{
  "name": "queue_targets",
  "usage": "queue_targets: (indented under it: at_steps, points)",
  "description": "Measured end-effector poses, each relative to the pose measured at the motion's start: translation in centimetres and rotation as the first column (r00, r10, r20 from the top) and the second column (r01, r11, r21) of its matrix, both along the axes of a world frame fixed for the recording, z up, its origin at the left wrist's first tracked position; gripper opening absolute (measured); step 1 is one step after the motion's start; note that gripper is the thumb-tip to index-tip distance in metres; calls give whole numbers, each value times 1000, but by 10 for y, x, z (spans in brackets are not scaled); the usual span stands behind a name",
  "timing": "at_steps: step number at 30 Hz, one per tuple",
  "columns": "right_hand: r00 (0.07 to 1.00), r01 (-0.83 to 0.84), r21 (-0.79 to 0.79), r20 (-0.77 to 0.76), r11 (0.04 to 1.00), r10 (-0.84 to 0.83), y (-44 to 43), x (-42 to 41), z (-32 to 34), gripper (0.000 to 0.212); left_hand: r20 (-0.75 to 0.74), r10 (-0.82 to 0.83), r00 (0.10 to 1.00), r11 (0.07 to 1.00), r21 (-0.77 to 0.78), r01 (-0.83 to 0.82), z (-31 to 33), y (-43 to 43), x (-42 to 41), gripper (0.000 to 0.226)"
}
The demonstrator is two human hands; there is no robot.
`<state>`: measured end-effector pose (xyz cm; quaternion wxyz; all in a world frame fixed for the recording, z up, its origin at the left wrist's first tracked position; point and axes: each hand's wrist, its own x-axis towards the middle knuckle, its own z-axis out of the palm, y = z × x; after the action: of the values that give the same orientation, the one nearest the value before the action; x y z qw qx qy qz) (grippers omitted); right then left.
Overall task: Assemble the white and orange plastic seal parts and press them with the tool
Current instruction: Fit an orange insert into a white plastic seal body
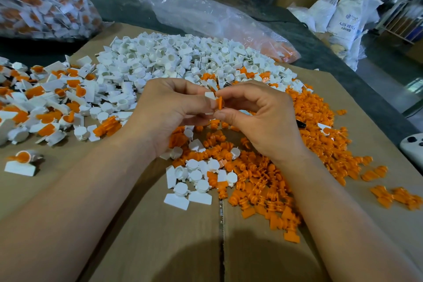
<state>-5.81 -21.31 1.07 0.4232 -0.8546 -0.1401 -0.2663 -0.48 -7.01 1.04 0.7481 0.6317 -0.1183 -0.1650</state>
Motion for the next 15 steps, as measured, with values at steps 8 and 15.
queue_targets:
  at_steps: [8,15]
  points:
    - [1000,20,-35,-7,999,-20,-1,0,-1,37,6,-8,1000,1000,29,8,1,0,0,14]
    - [999,24,-25,-45,999,-25,-4,2,-5,44,-37,1,999,1000,14,-1,1,0,0,15]
